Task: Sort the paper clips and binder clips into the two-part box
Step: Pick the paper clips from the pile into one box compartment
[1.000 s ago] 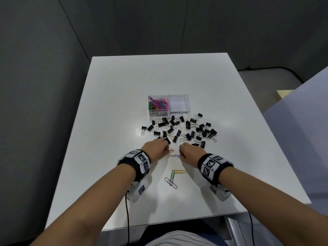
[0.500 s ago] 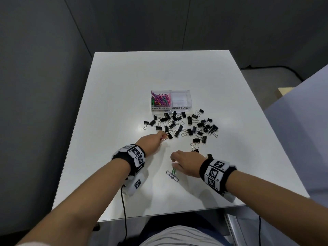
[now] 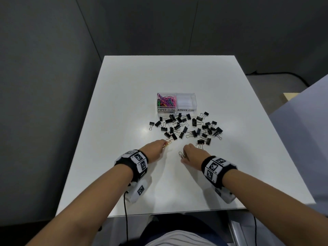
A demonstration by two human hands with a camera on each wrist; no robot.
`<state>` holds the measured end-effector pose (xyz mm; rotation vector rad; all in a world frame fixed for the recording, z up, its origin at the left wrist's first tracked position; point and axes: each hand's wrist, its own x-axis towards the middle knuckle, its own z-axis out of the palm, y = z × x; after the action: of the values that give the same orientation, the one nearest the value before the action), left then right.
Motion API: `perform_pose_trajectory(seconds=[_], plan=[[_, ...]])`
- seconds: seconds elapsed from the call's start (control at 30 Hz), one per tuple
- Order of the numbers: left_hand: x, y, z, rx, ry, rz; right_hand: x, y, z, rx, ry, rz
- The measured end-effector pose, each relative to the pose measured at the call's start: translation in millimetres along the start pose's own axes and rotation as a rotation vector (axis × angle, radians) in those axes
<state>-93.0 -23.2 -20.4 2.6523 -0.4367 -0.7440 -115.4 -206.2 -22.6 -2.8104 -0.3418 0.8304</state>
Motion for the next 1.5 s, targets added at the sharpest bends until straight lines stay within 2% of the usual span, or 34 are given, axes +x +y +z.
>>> perform_pose_trajectory(seconds=[0.2,0.43,0.6,0.73,0.87,1.0,1.13,1.27,1.5], plan=[[-3,2,-3,-0.003,-0.004,-0.01,25,5,-16,-0.069,-0.01,-0.069],[7,2,-8,0.227,0.079,-0.045,32,23,-49,0.313,0.104,-0.035],[9,6,-7,0.223,0.118,-0.035,22,26,-43,0.366,0.052,0.02],[5,15,-3,0.151,0.074,0.039,15,26,-27,0.461,0.03,0.058],[6,37,3,0.292,0.012,0.202,7,30,-25,0.474,0.131,0.123],[13,61,9,0.361,-0.077,0.29,-2,50,-30,0.543,0.198,0.193],[23,68,12,0.444,-0.132,0.315,-8,73,-37,0.553,0.08,0.207],[36,65,8,0.53,-0.163,0.369,2,83,-55,0.464,-0.12,0.203],[35,52,6,0.493,-0.157,0.306,43,65,-87,0.363,-0.302,0.185]])
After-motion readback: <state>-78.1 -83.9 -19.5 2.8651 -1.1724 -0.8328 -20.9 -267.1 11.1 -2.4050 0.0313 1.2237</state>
